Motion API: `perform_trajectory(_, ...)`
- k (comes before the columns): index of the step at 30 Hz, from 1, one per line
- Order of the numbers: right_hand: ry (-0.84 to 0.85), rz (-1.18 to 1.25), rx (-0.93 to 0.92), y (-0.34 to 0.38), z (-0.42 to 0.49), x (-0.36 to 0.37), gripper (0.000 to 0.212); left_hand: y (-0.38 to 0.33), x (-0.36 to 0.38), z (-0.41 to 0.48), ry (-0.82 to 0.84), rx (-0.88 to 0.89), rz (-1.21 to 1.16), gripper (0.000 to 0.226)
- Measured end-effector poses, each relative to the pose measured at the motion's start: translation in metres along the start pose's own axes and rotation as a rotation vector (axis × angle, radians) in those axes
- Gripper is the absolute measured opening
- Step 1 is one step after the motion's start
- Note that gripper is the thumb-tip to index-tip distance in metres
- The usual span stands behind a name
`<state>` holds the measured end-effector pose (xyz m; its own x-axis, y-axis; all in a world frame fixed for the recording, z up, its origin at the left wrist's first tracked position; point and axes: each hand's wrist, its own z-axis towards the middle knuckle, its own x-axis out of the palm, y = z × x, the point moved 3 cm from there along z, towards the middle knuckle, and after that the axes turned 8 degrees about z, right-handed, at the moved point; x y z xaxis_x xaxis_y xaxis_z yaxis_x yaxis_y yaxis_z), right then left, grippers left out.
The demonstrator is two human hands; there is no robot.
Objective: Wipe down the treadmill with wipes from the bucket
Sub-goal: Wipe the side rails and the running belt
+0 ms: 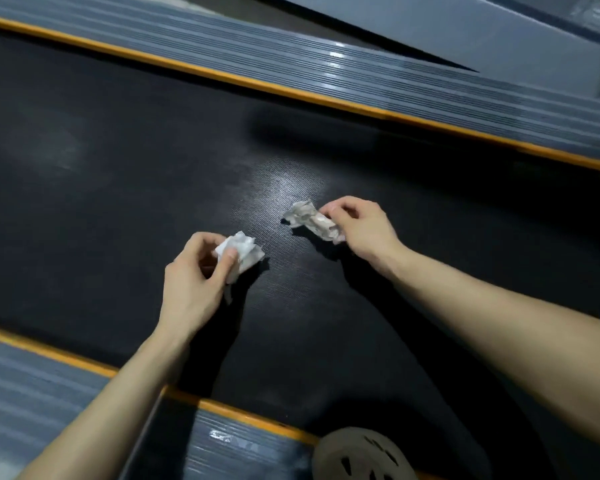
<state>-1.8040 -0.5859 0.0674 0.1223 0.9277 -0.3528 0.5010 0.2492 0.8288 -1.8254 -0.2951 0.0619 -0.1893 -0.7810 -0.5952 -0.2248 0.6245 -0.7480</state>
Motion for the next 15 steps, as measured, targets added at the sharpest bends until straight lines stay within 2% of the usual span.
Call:
perform_trajectory(2,0.114,0.195,0.1,0.001,0.0,0.004,0.027,0.003,-0.003,0.0,-0.004,-0.042,-0.006,0.017)
perform_trajectory(4,0.234,0.214,0.172,-0.003,-0.003,0.008,0.045,0.004,-0.004,0.0,-0.002,-0.057,-0.013,0.02)
perform_trajectory(8,0.379,0.052,0.156,-0.011,-0.006,0.013,0.03,0.002,-0.005,-0.002,0.008,-0.044,-0.052,0.013)
perform_trajectory(10,0.393,-0.193,0.034,-0.007,-0.008,0.013,0.025,0.0,-0.006,-0.002,0.036,-0.029,-0.103,0.005)
perform_trajectory(12,0.268,-0.496,-0.233,0.002,-0.009,0.011,0.029,0.0,-0.008,-0.003,0.088,-0.026,-0.173,0.003)
perform_trajectory(13,0.195,-0.521,-0.319,0.008,-0.011,0.012,0.028,-0.001,-0.008,-0.003,0.115,-0.027,-0.203,0.006)
perform_trajectory(15,0.153,-0.381,-0.352,0.02,-0.017,0.016,0.023,-0.002,-0.008,-0.004,0.161,-0.031,-0.259,0.011)
